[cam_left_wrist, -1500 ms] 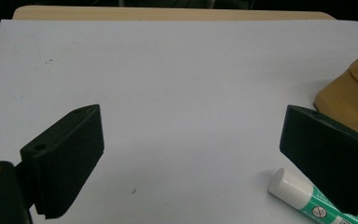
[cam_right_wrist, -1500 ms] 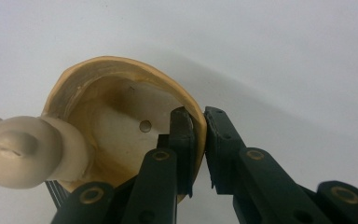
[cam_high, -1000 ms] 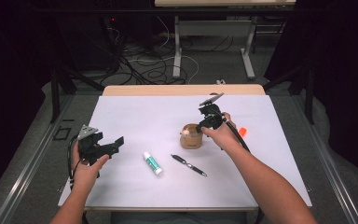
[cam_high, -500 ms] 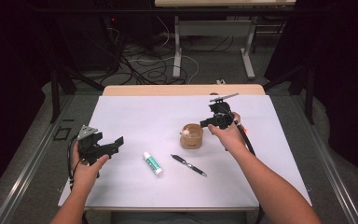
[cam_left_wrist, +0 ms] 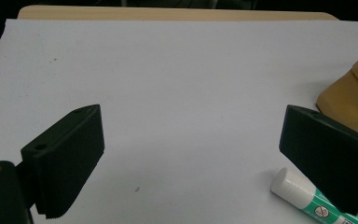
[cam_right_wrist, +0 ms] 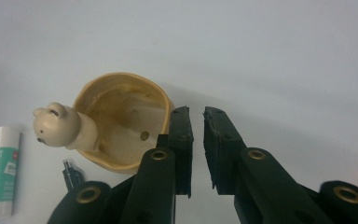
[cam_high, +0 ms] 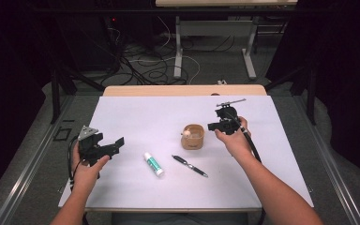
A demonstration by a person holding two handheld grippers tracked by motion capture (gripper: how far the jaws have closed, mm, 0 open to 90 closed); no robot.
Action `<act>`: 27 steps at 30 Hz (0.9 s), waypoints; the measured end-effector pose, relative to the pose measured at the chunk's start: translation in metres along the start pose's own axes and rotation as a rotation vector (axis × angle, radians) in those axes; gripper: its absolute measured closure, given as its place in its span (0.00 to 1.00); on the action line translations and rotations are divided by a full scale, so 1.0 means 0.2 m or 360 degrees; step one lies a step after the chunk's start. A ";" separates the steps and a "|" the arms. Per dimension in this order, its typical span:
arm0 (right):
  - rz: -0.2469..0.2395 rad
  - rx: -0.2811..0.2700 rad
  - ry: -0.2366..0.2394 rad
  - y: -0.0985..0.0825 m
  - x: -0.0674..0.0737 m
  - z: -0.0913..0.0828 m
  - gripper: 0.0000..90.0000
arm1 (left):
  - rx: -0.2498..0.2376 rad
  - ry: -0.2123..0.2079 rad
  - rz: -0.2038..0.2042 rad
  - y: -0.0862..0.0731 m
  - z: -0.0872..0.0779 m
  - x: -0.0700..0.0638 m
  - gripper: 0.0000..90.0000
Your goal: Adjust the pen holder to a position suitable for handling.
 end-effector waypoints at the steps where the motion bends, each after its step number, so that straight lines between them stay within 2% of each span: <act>1: -0.0004 0.0006 -0.0010 -0.01 -0.01 0.00 0.92 | -0.0001 -0.0002 0.0000 0.00 0.00 0.00 0.07; 7: -0.0039 0.0042 -0.0053 -0.05 -0.03 0.01 1.00 | 0.0001 0.0000 0.0003 0.00 0.00 0.00 0.07; 14: -0.0075 0.0082 -0.0109 -0.11 -0.07 0.02 1.00 | -0.0007 0.0004 -0.0006 0.00 0.00 0.00 0.07; 20: -0.0019 0.0126 -0.0129 -0.16 -0.11 0.03 1.00 | 0.0002 0.0003 -0.0002 0.00 0.00 0.00 0.07; 22: -0.0026 0.0139 -0.0145 -0.17 -0.13 0.04 1.00 | 0.0002 0.0004 -0.0003 0.00 0.00 0.00 0.07; 23: 0.0007 0.0164 -0.0148 -0.18 -0.14 0.05 1.00 | -0.0002 0.0004 -0.0004 0.00 0.00 0.00 0.07; 27: 0.0025 0.0195 -0.0179 -0.21 -0.19 0.06 1.00 | 0.0004 0.0005 -0.0003 0.00 0.00 0.00 0.07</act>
Point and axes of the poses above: each handheld gripper's, and its own axes: z roughly forward along the jaws, y roughly out of its top, x roughly to its left, the point moved 5 cm from there along z, roughly forward along the jaws, and after that the axes turned 10 degrees about -x, right-handed, at the moved point
